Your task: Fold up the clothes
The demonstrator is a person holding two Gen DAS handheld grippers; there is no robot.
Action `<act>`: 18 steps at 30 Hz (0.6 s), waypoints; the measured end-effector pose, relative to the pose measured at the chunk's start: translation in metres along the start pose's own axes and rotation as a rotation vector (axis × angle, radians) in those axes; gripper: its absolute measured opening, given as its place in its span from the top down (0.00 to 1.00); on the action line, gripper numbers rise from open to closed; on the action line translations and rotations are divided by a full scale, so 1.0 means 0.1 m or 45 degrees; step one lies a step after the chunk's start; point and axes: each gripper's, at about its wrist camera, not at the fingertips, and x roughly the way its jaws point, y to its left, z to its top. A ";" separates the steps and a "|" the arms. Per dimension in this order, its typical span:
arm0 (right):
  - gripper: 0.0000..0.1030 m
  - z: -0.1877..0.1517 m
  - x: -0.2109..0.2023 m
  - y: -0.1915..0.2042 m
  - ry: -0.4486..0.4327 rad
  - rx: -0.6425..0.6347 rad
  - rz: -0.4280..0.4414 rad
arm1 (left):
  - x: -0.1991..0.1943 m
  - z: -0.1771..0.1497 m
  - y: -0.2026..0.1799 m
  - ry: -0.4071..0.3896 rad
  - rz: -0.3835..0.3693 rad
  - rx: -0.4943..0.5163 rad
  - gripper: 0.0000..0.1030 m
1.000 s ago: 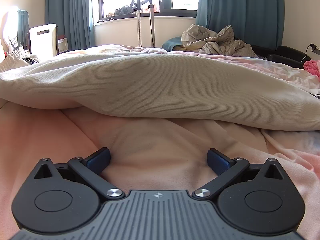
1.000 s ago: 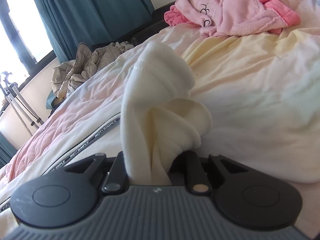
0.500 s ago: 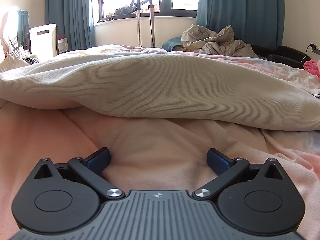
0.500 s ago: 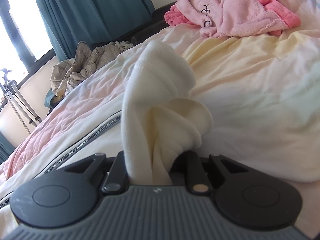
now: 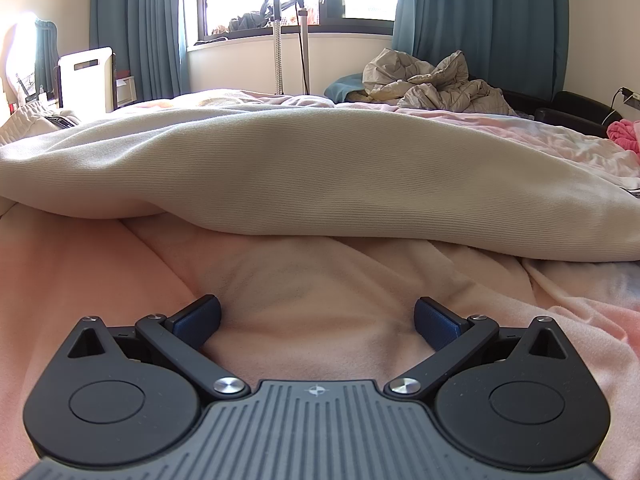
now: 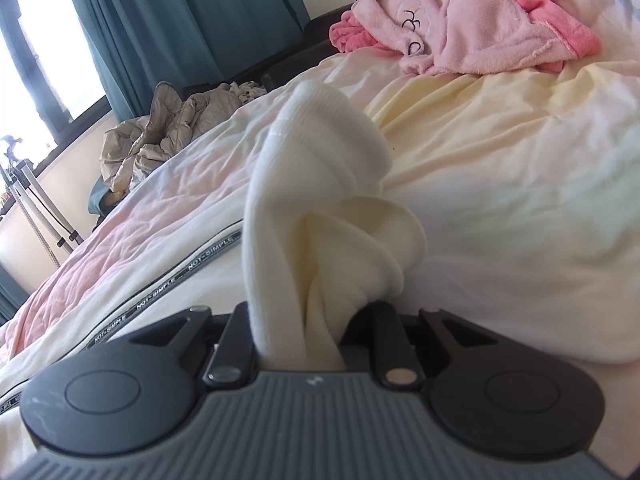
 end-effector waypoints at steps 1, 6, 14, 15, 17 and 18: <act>0.81 0.00 0.00 0.00 0.000 0.000 -0.001 | 0.00 0.00 0.00 0.000 0.000 0.000 0.00; 0.81 -0.01 -0.01 0.03 0.000 -0.020 -0.019 | 0.00 0.00 -0.01 0.001 0.001 0.000 0.00; 0.80 0.00 -0.01 0.08 0.011 -0.041 -0.051 | -0.01 0.00 -0.01 0.000 0.000 0.001 0.00; 0.80 0.00 -0.01 0.08 0.010 -0.044 -0.055 | -0.01 0.00 -0.01 -0.001 0.000 0.001 0.00; 0.80 -0.01 -0.01 0.10 0.010 -0.058 -0.068 | -0.01 -0.01 -0.01 -0.003 -0.001 0.001 0.00; 0.80 -0.01 -0.01 0.12 0.010 -0.066 -0.075 | 0.00 -0.01 -0.01 -0.004 -0.001 0.002 0.00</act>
